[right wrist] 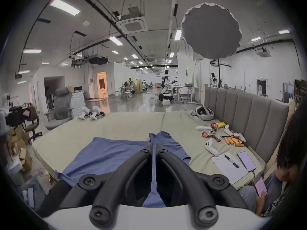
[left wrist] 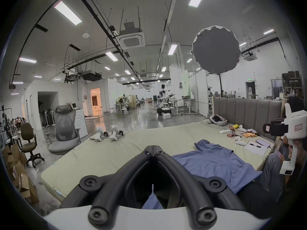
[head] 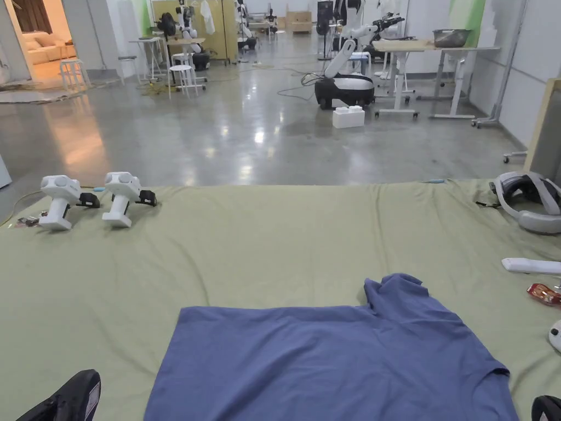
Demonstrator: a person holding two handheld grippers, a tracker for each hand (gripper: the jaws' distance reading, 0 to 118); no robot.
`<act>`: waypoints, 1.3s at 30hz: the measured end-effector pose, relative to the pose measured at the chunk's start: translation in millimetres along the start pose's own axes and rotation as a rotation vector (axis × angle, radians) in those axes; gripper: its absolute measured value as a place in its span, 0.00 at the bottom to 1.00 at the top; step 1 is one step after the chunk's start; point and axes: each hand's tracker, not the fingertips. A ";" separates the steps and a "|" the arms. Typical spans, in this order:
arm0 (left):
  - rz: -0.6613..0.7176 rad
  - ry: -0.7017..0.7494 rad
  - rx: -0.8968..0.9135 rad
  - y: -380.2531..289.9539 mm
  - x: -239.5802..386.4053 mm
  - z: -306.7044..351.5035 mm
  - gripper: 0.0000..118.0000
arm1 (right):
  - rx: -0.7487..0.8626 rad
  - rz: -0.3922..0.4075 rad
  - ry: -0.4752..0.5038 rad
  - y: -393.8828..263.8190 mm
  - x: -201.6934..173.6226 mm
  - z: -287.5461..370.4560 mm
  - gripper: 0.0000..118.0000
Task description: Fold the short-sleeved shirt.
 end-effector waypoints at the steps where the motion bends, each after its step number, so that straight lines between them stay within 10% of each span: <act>1: 0.001 0.008 -0.004 -0.6 -1.3 -0.6 0.01 | 0.000 0.001 0.002 0.1 -1.3 -0.5 0.04; 9: 0.152 -0.006 -0.139 -36.4 -41.8 -13.9 0.03 | -0.010 0.045 0.001 -3.1 -1.5 -8.3 0.02; 12: 0.185 -0.045 -0.294 -83.8 -67.2 -25.9 0.79 | -0.030 0.044 0.007 -8.9 0.8 -9.6 0.02; 24: 0.237 -0.092 -0.690 -244.3 -89.2 -82.3 0.73 | -0.171 -0.035 0.016 -35.2 9.1 -22.6 0.02; 34: 0.149 -0.156 -0.723 -240.5 -66.3 -117.0 0.15 | -0.216 -0.114 -0.070 -49.2 31.5 -11.1 0.02; 39: 0.104 -0.154 -0.793 -234.6 -64.2 -131.0 0.12 | -0.281 -0.171 -0.137 -71.1 58.0 -8.7 0.09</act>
